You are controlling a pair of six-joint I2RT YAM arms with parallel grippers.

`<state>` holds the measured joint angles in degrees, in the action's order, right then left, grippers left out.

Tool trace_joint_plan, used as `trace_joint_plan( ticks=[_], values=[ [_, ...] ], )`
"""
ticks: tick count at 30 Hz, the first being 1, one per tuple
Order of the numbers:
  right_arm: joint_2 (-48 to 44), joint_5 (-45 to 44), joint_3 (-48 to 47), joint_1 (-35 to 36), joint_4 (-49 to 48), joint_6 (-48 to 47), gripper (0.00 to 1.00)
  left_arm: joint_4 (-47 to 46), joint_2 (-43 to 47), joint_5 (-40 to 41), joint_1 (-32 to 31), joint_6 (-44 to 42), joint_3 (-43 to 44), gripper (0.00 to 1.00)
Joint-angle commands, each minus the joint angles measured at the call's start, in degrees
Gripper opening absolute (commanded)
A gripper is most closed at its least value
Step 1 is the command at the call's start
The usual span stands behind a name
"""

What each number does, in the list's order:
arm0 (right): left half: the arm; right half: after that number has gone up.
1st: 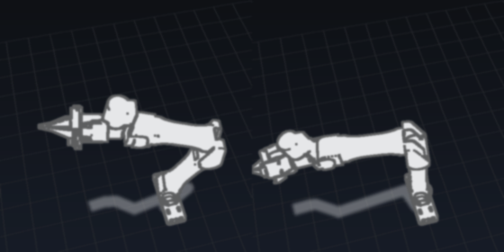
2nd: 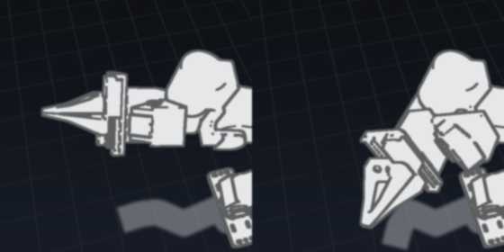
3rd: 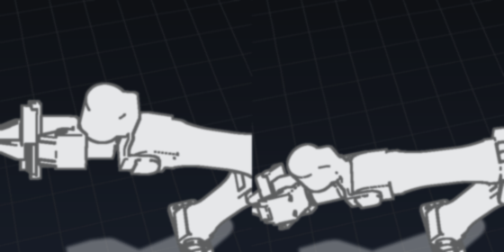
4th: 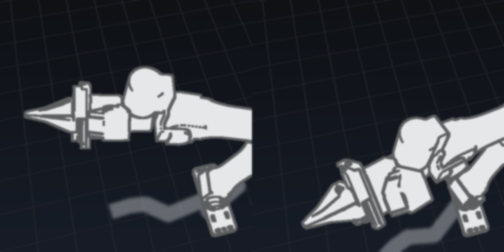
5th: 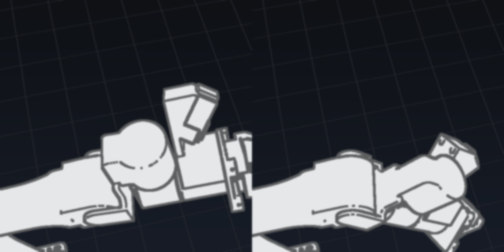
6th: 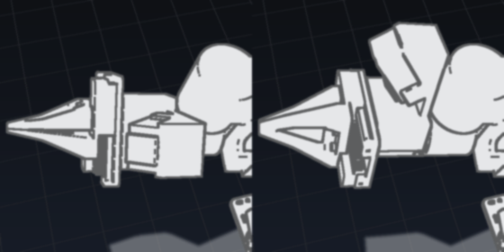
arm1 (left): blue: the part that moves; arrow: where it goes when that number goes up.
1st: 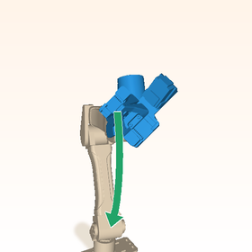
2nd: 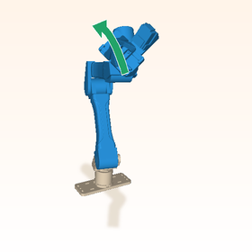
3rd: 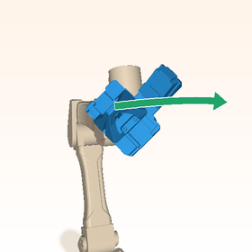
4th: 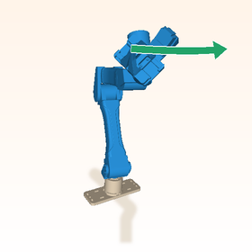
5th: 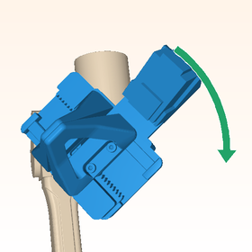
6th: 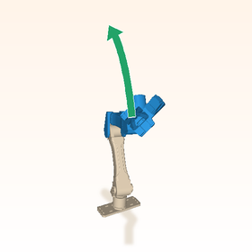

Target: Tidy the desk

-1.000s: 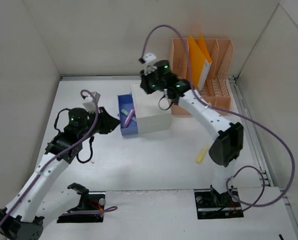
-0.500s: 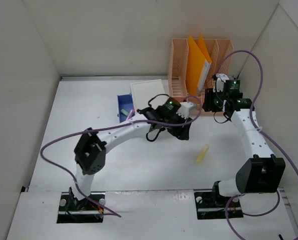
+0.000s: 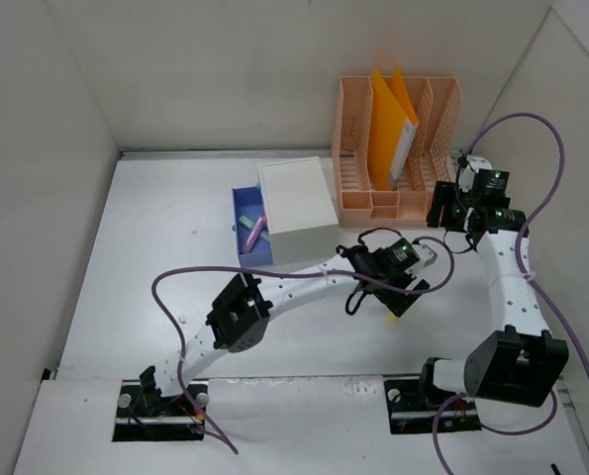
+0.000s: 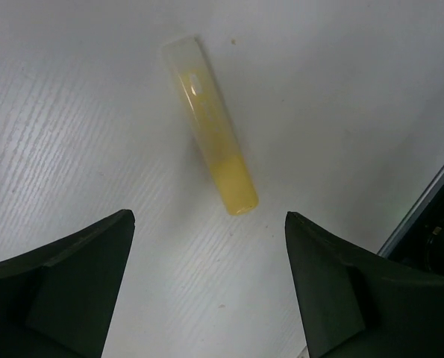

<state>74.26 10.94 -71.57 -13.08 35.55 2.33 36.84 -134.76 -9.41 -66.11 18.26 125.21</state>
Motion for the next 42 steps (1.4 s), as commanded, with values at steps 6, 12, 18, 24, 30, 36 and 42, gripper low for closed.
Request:
trace_joint_plan(
  ticks=[6, 12, 18, 24, 30, 36, 42],
  values=[
    [-3.33, 0.05, 0.2, -1.95, -2.33, 2.51, 0.57, -0.54, -2.52, 9.14, -2.54, 1.07, 6.36, 0.75],
    [-3.86, -0.22, 1.34, -2.12, -2.42, 2.59, 0.56, 0.51, -5.86, 16.86, -3.77, 1.42, 9.17, 0.63],
    [-3.95, 0.22, 2.31, -2.21, -2.42, 3.56, 0.56, 2.27, -10.61, 21.27, -4.82, 2.3, 12.69, 0.58],
    [-4.03, -0.13, 2.84, -2.21, -2.24, 3.74, 0.54, -1.24, -9.22, 20.4, -5.35, 2.57, 7.87, 0.33],
    [-4.82, 0.92, 3.37, -2.74, -2.5, 3.91, 0.53, -4.58, -4.13, 19.08, -5.35, 1.34, -6.53, 0.03],
    [-6.4, 8.9, 5.64, -3.0, -2.24, -3.7, 0.45, -10.28, 12.97, 16.53, -1.23, 2.48, -24.99, 0.0],
    [-9.13, 14.44, 7.94, -2.65, -2.24, -10.57, 0.0, -11.97, 34.96, 18.63, 3.78, 2.13, -37.92, 0.0]
  ],
)
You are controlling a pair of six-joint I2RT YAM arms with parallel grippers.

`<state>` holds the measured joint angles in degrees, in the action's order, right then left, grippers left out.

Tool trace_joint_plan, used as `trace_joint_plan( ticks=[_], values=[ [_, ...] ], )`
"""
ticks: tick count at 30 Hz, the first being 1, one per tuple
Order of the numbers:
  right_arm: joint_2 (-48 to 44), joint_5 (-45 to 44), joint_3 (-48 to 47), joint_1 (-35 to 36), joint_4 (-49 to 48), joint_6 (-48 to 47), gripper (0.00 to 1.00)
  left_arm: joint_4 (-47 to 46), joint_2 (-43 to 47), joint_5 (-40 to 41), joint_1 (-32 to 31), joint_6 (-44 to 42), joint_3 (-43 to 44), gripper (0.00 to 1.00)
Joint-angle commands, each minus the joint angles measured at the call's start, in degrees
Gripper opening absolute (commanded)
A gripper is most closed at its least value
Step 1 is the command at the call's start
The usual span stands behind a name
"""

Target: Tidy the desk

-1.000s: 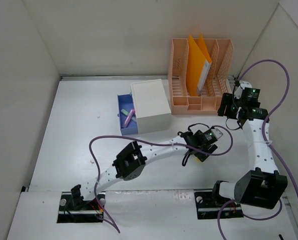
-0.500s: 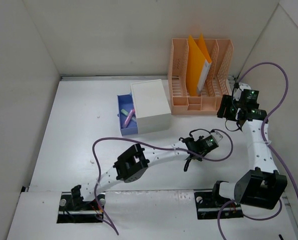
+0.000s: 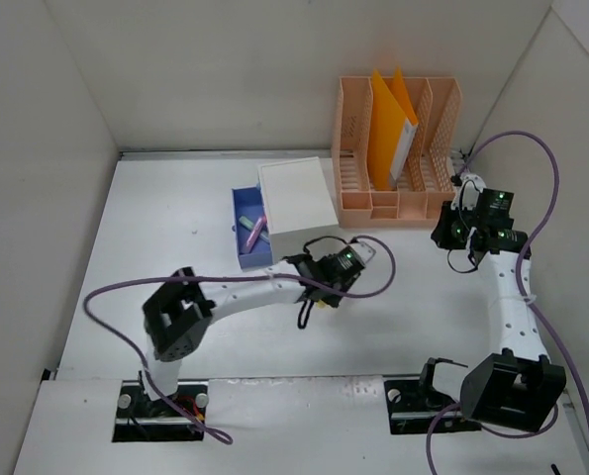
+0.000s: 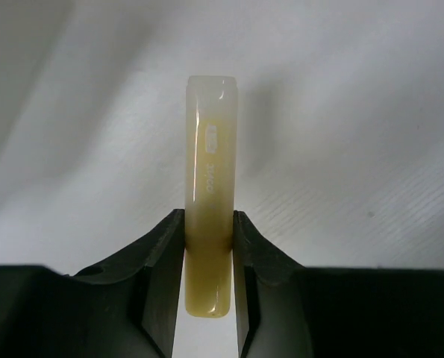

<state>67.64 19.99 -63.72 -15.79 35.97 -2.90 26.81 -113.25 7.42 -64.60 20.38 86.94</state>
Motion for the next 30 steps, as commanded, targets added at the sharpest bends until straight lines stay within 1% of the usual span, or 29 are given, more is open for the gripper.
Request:
trace_joint_plan(
  ticks=[1, 2, 4, 5, 8, 9, 10, 11, 12, 14, 16, 19, 23, 26, 29, 30],
  values=[
    [-2.68, 6.46, 0.35, 0.67, -2.74, -6.15, 0.0, -0.89, 15.67, 2.07, 3.15, 0.88, -1.4, 0.0],
    [-2.95, 7.16, 0.79, 1.11, -2.74, -7.03, 0.0, -0.53, 20.3, 3.12, 4.99, 1.41, -2.2, 0.0],
    [-3.56, 8.66, 1.49, 3.47, -2.92, -9.75, 0.0, -0.09, 26.2, 3.39, 8.24, 2.03, -3.43, 0.0],
    [-3.56, 8.66, 1.67, 4.01, -2.92, -9.76, 0.0, -0.18, 27.81, 3.74, 8.26, 2.03, -3.27, 0.0],
    [-3.65, 9.1, 1.67, 5.15, -2.92, -10.81, 0.0, 0.35, 31.68, 4.79, 12.99, 3.34, -1.77, 0.0],
    [-3.56, 8.93, 1.59, 5.42, -2.83, -11.51, 0.0, 0.35, 31.95, 5.14, 16.31, 4.13, -1.42, 0.0],
    [-3.48, 8.84, 1.32, 5.77, -2.83, -11.87, 0.0, 0.44, 31.95, 6.19, 18.09, 5.53, -1.42, 0.0],
    [-3.48, 8.75, 1.23, 6.03, -3.0, -12.3, 0.0, 0.35, 31.52, 6.64, 20.02, 6.42, -1.42, 0.0],
    [-3.13, 8.75, 1.15, 6.64, -2.83, -12.48, 0.0, 0.35, 30.99, 6.82, 24.04, 7.3, -1.59, 0.0],
    [-2.69, 8.75, 0.62, 7.44, -2.74, -12.75, 0.0, -2.27, 28.72, 4.73, 27.75, 8.01, -1.94, 0.0],
    [-2.51, 8.31, 0.27, 9.19, -2.66, -13.54, 0.0, -3.77, 26.43, 4.62, 31.01, 8.1, -0.02, 0.0],
    [-2.42, 7.17, -0.08, 11.65, -2.83, -14.68, 0.01, -2.99, 21.42, 4.88, 33.65, 7.74, 5.25, 0.0],
    [-2.33, 6.82, 0.27, 12.8, -2.74, -15.03, 0.04, -1.59, 15.35, 4.27, 36.11, 8.18, 11.13, 0.0],
    [-2.25, 6.73, 0.62, 13.07, -2.92, -15.21, 0.06, 1.22, 11.39, 3.22, 37.96, 8.88, 13.16, 0.0],
    [-1.98, 6.38, 0.71, 13.15, -2.83, -15.3, 0.09, 1.76, 9.89, 0.67, 39.63, 10.81, 11.33, 0.09],
    [-1.89, 6.29, 0.62, 13.15, -2.83, -15.38, 0.1, 1.23, 9.98, -0.64, 39.64, 11.17, 10.54, 0.2]
  ],
)
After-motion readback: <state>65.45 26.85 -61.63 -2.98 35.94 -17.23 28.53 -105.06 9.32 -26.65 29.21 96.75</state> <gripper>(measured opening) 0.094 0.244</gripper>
